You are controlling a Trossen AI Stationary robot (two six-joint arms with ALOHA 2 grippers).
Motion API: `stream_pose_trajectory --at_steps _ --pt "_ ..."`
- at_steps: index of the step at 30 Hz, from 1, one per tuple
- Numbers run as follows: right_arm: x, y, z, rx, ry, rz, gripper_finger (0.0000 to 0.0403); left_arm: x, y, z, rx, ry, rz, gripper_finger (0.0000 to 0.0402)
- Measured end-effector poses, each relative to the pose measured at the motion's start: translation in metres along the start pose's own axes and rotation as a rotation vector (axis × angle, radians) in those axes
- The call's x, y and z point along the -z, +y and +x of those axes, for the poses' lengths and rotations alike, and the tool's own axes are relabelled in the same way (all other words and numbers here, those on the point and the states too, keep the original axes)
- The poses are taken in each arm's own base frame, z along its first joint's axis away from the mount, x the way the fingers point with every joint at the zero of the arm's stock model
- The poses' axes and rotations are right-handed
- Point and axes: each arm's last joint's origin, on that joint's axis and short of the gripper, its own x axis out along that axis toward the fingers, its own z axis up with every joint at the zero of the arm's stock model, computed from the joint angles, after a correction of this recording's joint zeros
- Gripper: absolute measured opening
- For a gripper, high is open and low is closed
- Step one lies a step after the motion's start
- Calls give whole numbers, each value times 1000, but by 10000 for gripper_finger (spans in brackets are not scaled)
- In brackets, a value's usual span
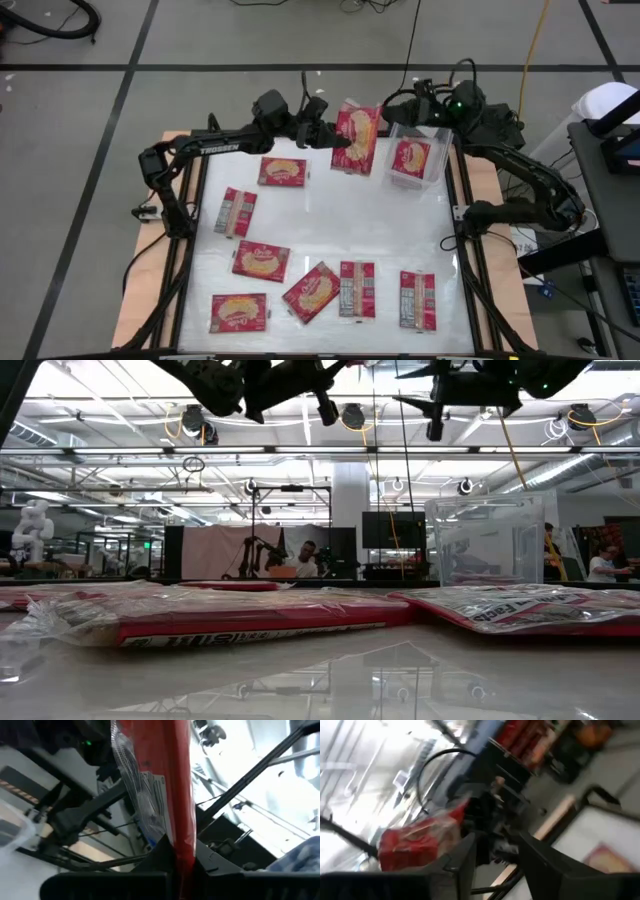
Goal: Sort popcorn bags into baskets
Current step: Put the red popcorn bag into the transparent container
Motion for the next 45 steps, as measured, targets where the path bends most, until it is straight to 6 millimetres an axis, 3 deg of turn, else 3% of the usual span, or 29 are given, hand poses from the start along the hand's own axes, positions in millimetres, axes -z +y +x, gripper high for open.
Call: stream_pose_trajectory --at_steps 4,9,17,26,32,39,45 --pt "4 1 -2 36 10 210 154 2 -1 -1 -57 17 72 29" --pt "7 7 2 -9 46 351 155 14 14 -2 -204 69 63 23" --pt "3 21 5 -113 -18 260 155 33 29 -5 -413 145 25 28" --pt "5 29 -4 -57 -78 292 155 28 28 -4 -435 76 11 23" --pt "-7 65 -10 62 -41 196 155 19 20 3 -435 -70 85 25" --pt "-29 117 -18 348 92 -53 155 22 19 10 -483 -100 217 26" --pt "-33 125 -6 522 275 -176 155 38 24 26 -448 -55 205 26"
